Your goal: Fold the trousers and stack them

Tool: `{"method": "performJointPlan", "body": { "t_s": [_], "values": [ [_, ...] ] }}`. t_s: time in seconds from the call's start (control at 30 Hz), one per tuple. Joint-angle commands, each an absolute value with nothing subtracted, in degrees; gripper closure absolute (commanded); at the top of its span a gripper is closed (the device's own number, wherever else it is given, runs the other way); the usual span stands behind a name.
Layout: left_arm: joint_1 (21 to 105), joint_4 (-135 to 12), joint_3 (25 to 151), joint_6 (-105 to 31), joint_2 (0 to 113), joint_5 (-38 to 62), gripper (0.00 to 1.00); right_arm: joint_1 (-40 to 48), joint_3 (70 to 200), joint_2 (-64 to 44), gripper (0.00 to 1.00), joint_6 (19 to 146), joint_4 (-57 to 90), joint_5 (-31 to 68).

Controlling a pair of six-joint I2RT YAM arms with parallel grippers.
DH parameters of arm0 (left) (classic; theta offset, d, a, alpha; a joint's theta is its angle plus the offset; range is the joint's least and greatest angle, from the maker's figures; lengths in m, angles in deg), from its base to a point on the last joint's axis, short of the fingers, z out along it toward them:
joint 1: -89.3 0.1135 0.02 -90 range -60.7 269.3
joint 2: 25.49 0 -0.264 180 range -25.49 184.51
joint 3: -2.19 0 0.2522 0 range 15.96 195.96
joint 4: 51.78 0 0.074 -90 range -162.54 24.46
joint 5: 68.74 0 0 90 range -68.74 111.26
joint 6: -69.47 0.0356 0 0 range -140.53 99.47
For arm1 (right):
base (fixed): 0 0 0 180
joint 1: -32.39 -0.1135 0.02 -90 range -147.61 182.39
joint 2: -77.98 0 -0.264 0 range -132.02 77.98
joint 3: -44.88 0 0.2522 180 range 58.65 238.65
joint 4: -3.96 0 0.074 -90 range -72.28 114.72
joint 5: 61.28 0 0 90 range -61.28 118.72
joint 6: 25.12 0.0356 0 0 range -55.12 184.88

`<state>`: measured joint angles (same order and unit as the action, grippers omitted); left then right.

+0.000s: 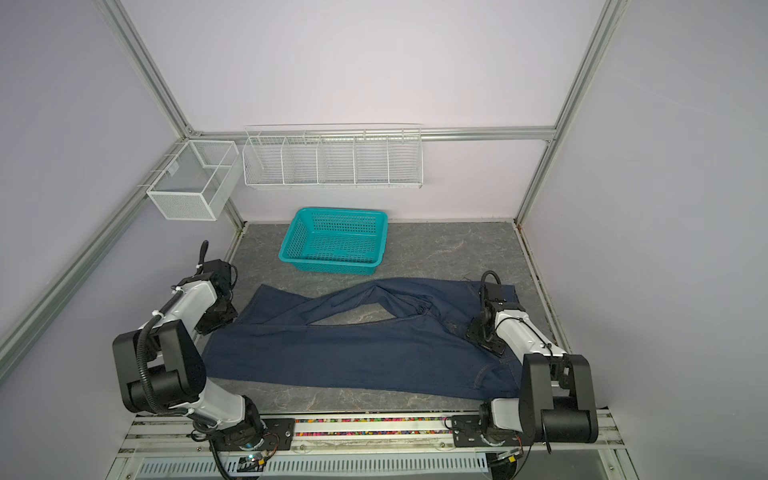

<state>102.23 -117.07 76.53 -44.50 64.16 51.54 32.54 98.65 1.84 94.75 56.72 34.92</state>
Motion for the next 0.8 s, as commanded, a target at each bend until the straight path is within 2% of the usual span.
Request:
{"method": "performJointPlan", "body": {
  "t_s": [0.0, 0.13, 0.37, 0.5, 0.77],
  "values": [
    [102.6, -118.6, 78.6, -43.6, 62.4, 48.1, 0.45, 32.7, 102.8, 5.0, 0.26, 92.0, 57.5, 30.5],
    [101.1, -121.4, 79.2, -44.4, 58.4, 40.3, 0.37, 32.6, 106.5, 6.4, 0.26, 87.9, 55.5, 24.5],
    [96.0, -117.3, 76.0, -51.5, 55.9, 25.5, 0.34, 31.8, 108.1, 6.0, 0.25, 83.0, 46.3, 13.1],
    [93.2, -113.2, 75.4, -54.9, 58.3, 22.7, 0.33, 30.8, 112.4, 2.3, 0.25, 79.5, 45.5, 9.6],
    [92.1, -108.0, 76.7, -54.3, 66.8, 22.9, 0.32, 25.9, 123.2, -10.1, 0.26, 62.8, 49.2, 10.3]
  ]
}}
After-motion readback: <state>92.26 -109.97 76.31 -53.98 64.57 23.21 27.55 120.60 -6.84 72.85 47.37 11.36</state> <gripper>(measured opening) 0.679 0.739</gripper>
